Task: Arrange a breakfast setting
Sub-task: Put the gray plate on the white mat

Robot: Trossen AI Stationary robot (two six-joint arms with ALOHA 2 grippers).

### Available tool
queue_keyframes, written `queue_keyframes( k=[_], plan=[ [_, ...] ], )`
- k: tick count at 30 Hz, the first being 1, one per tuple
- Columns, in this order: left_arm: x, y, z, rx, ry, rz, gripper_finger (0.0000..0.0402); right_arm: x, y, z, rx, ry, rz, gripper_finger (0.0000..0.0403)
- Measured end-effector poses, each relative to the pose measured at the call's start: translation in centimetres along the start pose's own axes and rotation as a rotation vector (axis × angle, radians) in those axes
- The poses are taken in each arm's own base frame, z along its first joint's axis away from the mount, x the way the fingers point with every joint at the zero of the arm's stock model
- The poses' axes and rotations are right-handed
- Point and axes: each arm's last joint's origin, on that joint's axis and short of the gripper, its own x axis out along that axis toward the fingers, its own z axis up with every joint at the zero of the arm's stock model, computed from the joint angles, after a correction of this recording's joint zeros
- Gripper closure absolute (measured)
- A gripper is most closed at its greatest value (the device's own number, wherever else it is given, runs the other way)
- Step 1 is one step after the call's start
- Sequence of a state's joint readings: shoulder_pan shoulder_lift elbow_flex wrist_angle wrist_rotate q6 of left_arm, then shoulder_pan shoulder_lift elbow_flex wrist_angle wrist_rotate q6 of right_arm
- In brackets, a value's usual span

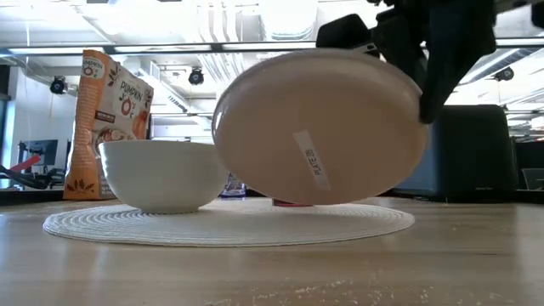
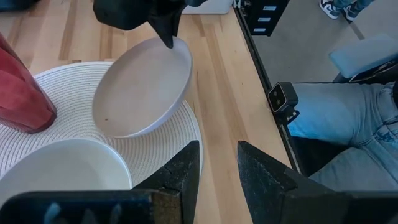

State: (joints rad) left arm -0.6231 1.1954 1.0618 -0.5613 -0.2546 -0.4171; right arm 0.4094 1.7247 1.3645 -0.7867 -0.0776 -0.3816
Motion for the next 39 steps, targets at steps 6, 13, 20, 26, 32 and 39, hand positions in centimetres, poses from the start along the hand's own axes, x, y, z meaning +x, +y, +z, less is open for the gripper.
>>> queue_keyframes(
  k=[6, 13, 20, 26, 32, 39],
  plan=[
    [0.0, 0.0, 0.0, 0.000, 0.001, -0.001, 0.0310, 0.5, -0.6, -1.0, -0.063, 0.029, 0.004, 0.0394],
    [0.0, 0.0, 0.0, 0.001, 0.003, 0.000, 0.0310, 1.0, -1.5, -2.0, -0.092, 0.051, 0.001, 0.0394],
    [0.0, 0.0, 0.0, 0.001, 0.003, -0.001, 0.0310, 0.9, -2.5, -2.4, -0.069, 0.047, -0.010, 0.0394],
    [0.0, 0.0, 0.0, 0.001, 0.003, -0.002, 0.0310, 1.0, -2.9, -2.8, -0.054, 0.051, -0.011, 0.0394],
    [0.0, 0.0, 0.0, 0.000, 0.001, -0.002, 0.0310, 1.0, -3.1, -2.9, -0.047, 0.053, -0.012, 0.0394],
    [0.0, 0.0, 0.0, 0.000, 0.001, -0.003, 0.0310, 1.0, -3.1, -3.0, -0.076, 0.050, -0.005, 0.0394]
  ],
)
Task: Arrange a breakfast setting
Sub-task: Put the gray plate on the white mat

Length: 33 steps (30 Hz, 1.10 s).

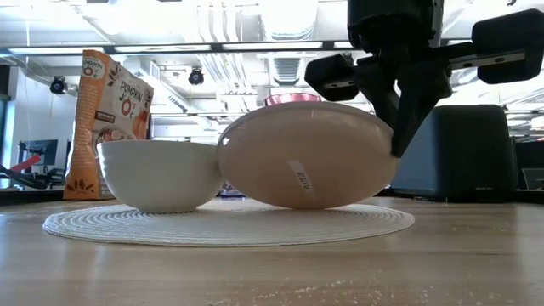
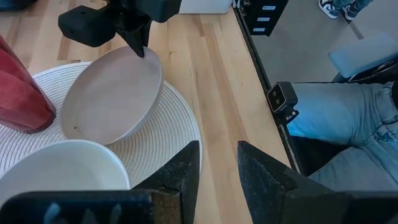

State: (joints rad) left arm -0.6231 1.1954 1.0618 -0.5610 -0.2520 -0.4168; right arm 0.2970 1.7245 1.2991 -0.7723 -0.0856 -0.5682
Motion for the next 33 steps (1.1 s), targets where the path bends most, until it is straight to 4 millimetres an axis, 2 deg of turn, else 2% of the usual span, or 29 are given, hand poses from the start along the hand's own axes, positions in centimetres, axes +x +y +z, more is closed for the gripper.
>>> queue_keyframes(
  k=[9, 17, 33],
  plan=[
    [0.00, 0.00, 0.00, 0.000, 0.000, 0.000, 0.0310, 0.00, 0.01, 0.01, 0.124, -0.001, 0.000, 0.0394],
    [0.00, 0.00, -0.01, -0.008, 0.001, 0.000, 0.0310, 0.05, 0.06, -0.02, 0.139, 0.001, 0.001, 0.0392],
    [0.00, 0.00, -0.01, -0.011, 0.002, 0.000, 0.0310, 0.06, 0.03, 0.04, 0.152, -0.005, -0.002, 0.0324]
  ],
)
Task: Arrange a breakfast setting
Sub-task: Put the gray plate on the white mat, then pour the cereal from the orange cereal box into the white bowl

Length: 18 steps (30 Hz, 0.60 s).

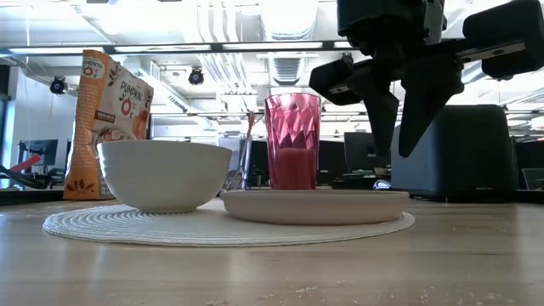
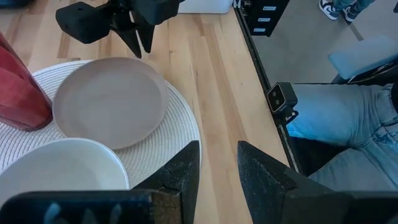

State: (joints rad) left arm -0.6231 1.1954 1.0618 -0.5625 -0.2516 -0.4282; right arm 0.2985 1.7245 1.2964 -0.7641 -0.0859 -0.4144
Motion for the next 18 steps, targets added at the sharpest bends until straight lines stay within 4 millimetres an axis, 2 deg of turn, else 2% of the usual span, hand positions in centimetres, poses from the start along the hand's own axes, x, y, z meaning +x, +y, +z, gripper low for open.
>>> queue_keyframes(
  k=[6, 13, 18],
  plan=[
    [0.0, 0.0, 0.0, 0.000, 0.000, 0.000, 0.0310, -0.5, -0.2, 0.6, 0.136, -0.026, -0.009, 0.0329],
    [0.0, 0.0, 0.1, -0.001, -0.012, 0.019, 0.0310, -2.0, -0.6, 1.9, 0.452, -0.082, -0.016, 0.0338],
    [0.0, 0.1, 0.3, -0.006, -0.040, 0.041, 0.0310, -3.6, -0.7, 2.3, 0.641, -0.052, -0.003, 0.0344]
  ],
)
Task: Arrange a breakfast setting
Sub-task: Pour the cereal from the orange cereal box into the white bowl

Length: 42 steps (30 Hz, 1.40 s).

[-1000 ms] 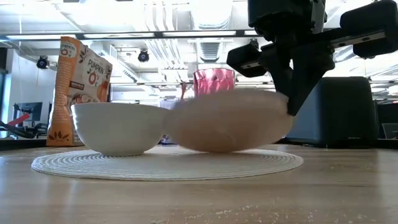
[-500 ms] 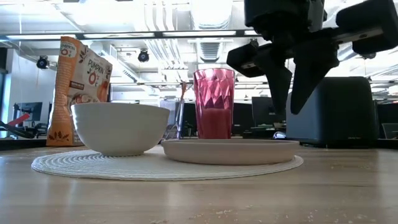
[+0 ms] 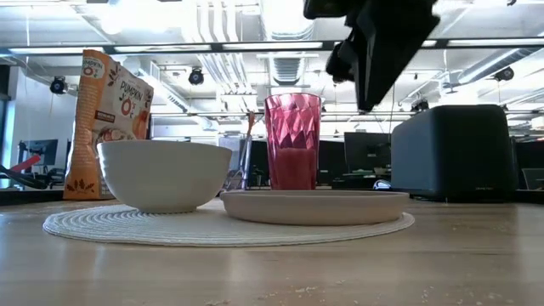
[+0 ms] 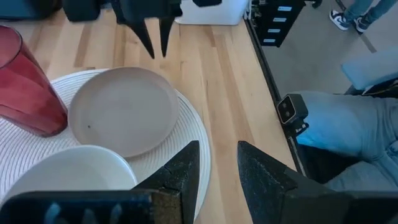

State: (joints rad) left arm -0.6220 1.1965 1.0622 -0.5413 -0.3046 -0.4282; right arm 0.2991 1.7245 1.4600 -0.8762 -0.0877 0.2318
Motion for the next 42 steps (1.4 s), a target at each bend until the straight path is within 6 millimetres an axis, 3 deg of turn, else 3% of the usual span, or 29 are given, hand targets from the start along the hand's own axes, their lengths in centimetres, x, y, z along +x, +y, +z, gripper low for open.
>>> queue_keyframes(
  k=[8, 16, 26, 33, 42],
  plan=[
    [0.0, -0.2, -0.1, -0.001, 0.027, -0.062, 0.0310, -2.9, 0.7, 0.1, 0.109, 0.103, -0.005, 0.0344],
    [-0.8, 0.1, -0.4, 0.008, 0.073, -0.088, 0.0310, -4.6, 0.9, -1.3, -0.029, 0.193, 0.011, 0.0344],
    [-1.3, 0.3, -0.3, 0.008, 0.043, -0.050, 0.0310, -7.9, 0.4, -2.9, -0.001, 0.022, 0.042, 0.0344],
    [-0.6, 0.3, 0.0, 0.078, -0.018, 0.047, 0.0310, -7.0, -0.3, -5.4, 0.045, -0.139, 0.085, 0.0344],
    [0.2, 0.0, 0.4, 0.144, -0.074, 0.101, 0.0310, -3.0, -1.0, -10.3, 0.190, -0.223, 0.148, 0.0344]
  ],
)
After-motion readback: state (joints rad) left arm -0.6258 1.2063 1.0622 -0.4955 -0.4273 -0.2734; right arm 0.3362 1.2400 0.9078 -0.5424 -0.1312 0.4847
